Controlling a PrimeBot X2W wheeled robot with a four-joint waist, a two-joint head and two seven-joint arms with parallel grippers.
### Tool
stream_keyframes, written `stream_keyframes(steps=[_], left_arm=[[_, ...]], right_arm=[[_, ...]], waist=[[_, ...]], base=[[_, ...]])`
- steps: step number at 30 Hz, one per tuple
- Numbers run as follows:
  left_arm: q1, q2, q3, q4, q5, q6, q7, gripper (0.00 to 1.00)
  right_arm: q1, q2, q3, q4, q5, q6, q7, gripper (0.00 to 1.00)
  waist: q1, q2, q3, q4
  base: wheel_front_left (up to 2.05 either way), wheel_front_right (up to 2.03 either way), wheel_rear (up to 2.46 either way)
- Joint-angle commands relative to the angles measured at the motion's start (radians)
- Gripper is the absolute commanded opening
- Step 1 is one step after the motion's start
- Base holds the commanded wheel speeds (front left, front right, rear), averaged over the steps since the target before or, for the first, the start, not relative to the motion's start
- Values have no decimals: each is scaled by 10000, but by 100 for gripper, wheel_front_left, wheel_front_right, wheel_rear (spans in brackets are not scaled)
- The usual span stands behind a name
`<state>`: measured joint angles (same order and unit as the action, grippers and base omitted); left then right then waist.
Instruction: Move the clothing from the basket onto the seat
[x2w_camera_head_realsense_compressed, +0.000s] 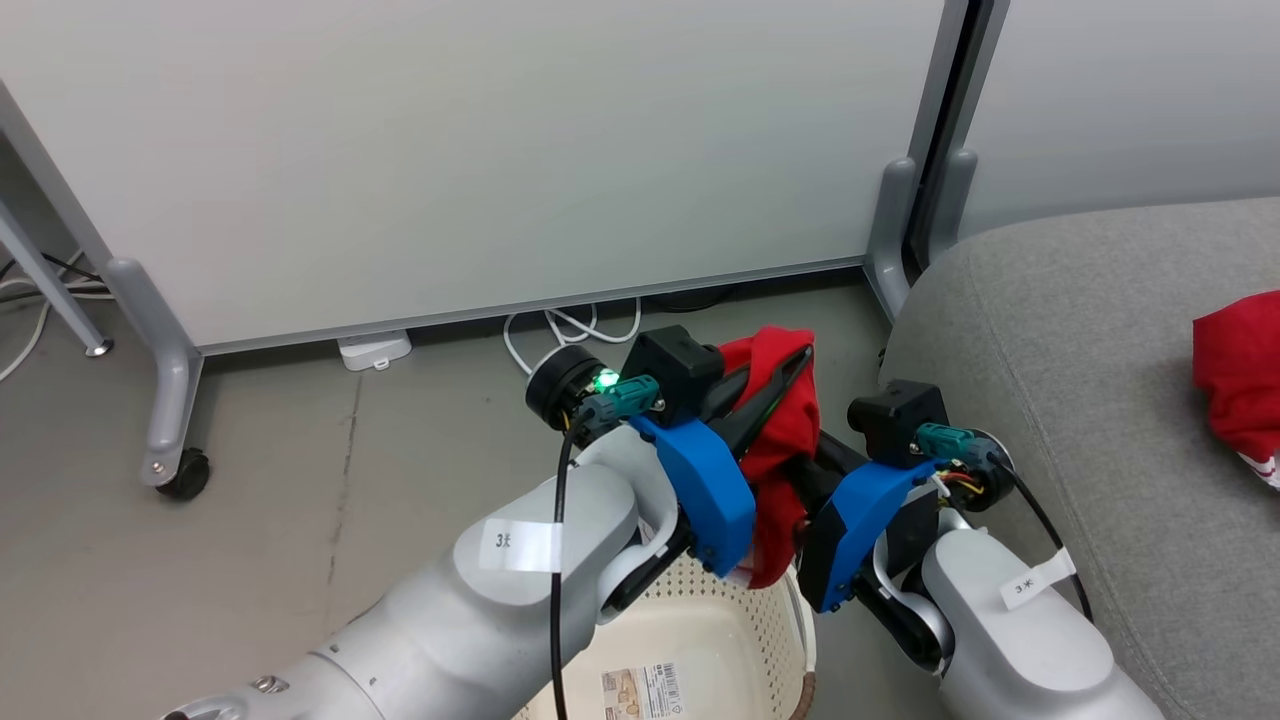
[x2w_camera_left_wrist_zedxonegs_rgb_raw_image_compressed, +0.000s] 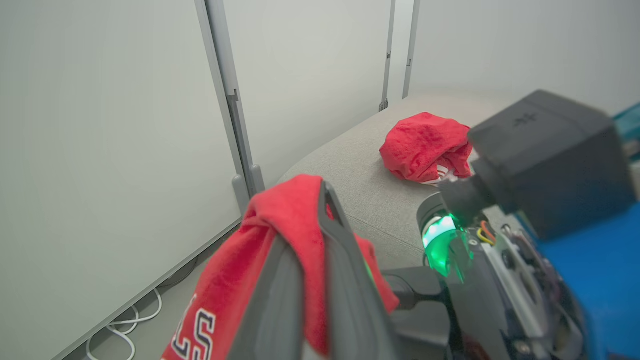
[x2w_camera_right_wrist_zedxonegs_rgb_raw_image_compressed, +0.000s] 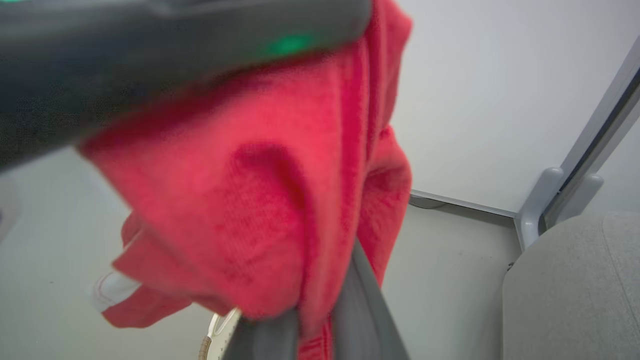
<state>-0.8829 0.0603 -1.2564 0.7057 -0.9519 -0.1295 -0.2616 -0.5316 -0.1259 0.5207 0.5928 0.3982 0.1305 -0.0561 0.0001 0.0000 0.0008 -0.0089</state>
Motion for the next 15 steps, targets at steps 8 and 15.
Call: stream_keyframes(steps=[8,15], left_arm=[[149,81,152,190,76,-10,-50,0],[179,75,135,268,50,-10,-50,0]], right_arm=[[-176,-179,231,303,402,5,-195,0],[-257,-212,288,442,495,5,-282,0]], waist=[[-1,0,-76,-147],[-1,0,-84,-210]], base=[[0,0,0],[0,0,0]])
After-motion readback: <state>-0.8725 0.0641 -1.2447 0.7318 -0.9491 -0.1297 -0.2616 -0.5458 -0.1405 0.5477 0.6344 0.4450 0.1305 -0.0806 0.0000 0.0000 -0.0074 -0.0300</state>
